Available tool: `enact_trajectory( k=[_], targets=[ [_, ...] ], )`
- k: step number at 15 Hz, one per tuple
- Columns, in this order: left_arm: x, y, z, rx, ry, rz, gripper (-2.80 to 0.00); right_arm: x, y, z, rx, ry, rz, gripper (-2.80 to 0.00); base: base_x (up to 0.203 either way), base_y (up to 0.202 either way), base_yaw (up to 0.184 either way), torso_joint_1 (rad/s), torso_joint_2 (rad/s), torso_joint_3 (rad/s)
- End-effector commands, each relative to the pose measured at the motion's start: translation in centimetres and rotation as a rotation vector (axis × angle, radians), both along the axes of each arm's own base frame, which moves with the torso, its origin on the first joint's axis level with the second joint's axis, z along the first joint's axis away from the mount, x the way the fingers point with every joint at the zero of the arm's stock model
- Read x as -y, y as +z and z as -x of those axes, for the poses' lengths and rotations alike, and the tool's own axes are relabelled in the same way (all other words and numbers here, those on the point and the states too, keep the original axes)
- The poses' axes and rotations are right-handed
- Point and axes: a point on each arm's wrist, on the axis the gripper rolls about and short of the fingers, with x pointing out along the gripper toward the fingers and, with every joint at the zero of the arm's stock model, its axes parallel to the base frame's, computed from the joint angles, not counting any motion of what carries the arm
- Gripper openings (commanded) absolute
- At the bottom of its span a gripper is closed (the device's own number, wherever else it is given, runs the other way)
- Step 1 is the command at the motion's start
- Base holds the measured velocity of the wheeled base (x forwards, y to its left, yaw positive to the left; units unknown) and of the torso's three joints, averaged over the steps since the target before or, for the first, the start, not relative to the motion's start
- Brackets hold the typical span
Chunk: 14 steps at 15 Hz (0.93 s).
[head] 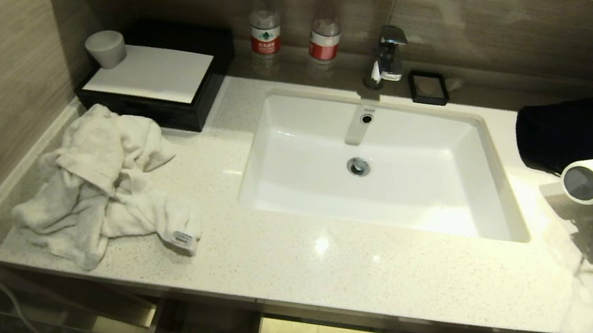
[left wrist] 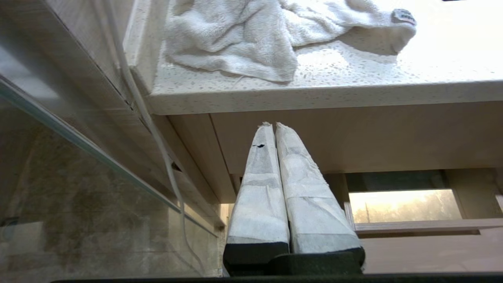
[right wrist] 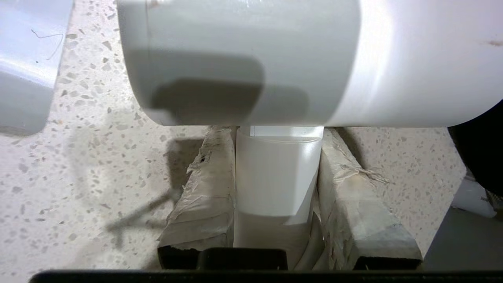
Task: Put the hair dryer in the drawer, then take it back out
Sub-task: Pick up the hairdryer, then put it into the drawer
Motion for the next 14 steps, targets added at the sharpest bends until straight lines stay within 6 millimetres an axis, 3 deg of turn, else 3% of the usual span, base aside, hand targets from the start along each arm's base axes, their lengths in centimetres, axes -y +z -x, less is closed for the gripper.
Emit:
enact_trajectory(
  k=[1, 4, 8, 14],
  targets=[
    [0.0, 0.0, 0.0, -0.002, 0.0, 0.0, -2.8, -2.0, 1.7, 3.0, 0.075, -0.003, 0.0, -2.8, 0.0, 0.0, 0.0, 0.0, 0.0, 0.0],
    [0.0, 0.0, 0.0, -0.001, 0.0, 0.0, -2.8, -4.5, 1.9, 5.7, 0.107, -0.02, -0.022, -2.8, 0.0, 0.0, 0.0, -0.054, 0.06, -0.018],
    [0.0, 0.0, 0.0, -0.002, 0.0, 0.0, -2.8, -8.0, 2.2, 9.8, 0.162, -0.027, -0.071, -2.8, 0.0, 0.0, 0.0, -0.318, 0.21, -0.092],
    [0.0, -0.1, 0.0, -0.004, 0.0, 0.0, -2.8, -11.0, -1.0, 17.7, 0.199, -0.038, -0.119, -2.8, 0.0, 0.0, 0.0, -0.339, 0.18, -0.15]
  ],
)
